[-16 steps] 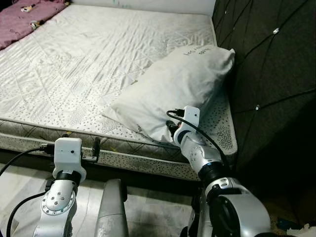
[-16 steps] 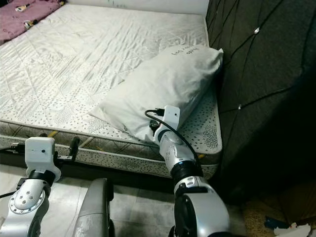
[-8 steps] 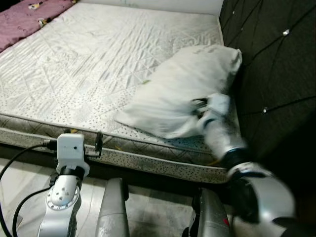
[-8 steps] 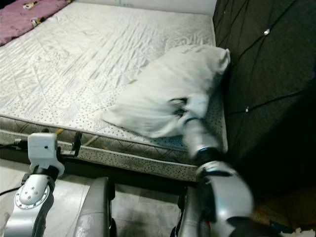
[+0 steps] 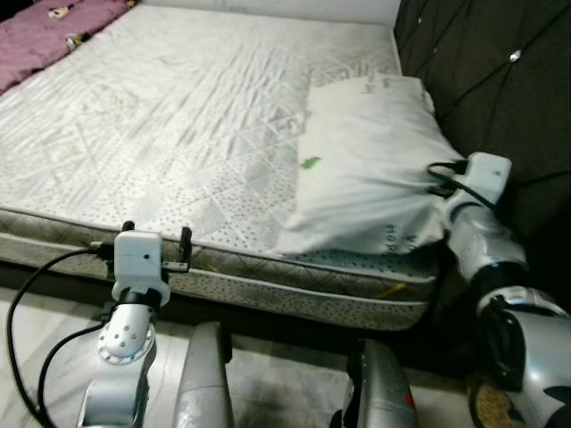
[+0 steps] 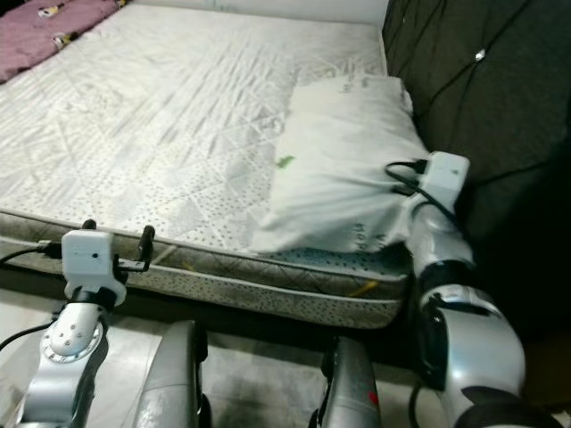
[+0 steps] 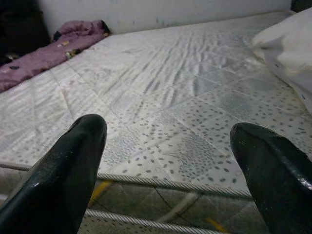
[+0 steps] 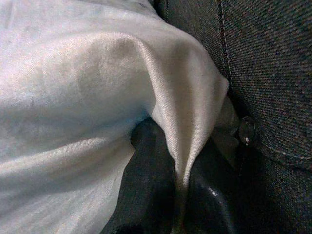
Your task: Clean up the room
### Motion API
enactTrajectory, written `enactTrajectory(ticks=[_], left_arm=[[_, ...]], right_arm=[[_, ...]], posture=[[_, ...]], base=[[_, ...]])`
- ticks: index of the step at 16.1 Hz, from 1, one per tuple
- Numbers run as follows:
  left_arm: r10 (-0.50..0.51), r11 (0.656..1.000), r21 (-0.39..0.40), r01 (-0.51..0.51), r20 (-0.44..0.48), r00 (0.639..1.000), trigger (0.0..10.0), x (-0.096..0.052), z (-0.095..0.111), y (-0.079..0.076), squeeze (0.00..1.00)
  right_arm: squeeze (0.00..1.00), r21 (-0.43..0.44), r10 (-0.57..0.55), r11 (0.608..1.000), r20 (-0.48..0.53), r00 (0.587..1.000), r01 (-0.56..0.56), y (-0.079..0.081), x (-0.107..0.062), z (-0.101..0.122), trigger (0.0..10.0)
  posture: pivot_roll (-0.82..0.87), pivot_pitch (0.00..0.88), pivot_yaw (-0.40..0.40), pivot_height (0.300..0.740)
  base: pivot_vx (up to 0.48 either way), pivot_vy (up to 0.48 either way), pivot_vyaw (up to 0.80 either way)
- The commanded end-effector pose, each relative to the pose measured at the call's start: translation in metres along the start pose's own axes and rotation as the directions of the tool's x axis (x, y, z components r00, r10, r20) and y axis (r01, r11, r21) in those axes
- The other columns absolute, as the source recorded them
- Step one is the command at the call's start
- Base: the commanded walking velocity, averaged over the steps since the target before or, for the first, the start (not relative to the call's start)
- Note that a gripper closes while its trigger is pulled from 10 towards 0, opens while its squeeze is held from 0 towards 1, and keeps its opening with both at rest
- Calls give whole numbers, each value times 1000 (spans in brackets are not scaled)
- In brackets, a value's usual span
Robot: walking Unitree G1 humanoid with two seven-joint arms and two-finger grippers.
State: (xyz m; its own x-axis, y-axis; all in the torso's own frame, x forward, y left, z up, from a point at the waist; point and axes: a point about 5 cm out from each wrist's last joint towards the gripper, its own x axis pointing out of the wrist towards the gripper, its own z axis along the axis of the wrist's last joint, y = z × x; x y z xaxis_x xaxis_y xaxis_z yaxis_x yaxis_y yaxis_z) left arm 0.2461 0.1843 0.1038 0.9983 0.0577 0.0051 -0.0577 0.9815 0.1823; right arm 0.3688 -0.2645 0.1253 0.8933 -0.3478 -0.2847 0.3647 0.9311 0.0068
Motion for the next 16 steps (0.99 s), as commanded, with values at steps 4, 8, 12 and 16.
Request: enactTrajectory(ticks=[4,8,12,16], left_arm=[[0,1000,19,0,5,1000,10000,1,-4,0,0],[3,1000,14,-3,24,1000,10000,3,-3,0,0],[-14,1000,21,13,27,1000,10000,6,-3,0,0],[-5,1000,29,4,37,999,10000,8,-1,4,0]], right_arm=[[0,-125,-189,974,31,982,191,-63,-10,-17,0],[0,-195,-91,978,-58,994,78,-51,-57,-87,0],[0,-171,24,985,-83,996,-38,-19,-83,-108,0],[0,-163,44,986,30,999,-39,-17,-51,-62,0]], posture=[[70,0,-12,562],[56,0,5,562],[53,0,19,562],[65,0,18,562]], base=[[0,0,0],[0,0,0],[0,0,0],[0,0,0]])
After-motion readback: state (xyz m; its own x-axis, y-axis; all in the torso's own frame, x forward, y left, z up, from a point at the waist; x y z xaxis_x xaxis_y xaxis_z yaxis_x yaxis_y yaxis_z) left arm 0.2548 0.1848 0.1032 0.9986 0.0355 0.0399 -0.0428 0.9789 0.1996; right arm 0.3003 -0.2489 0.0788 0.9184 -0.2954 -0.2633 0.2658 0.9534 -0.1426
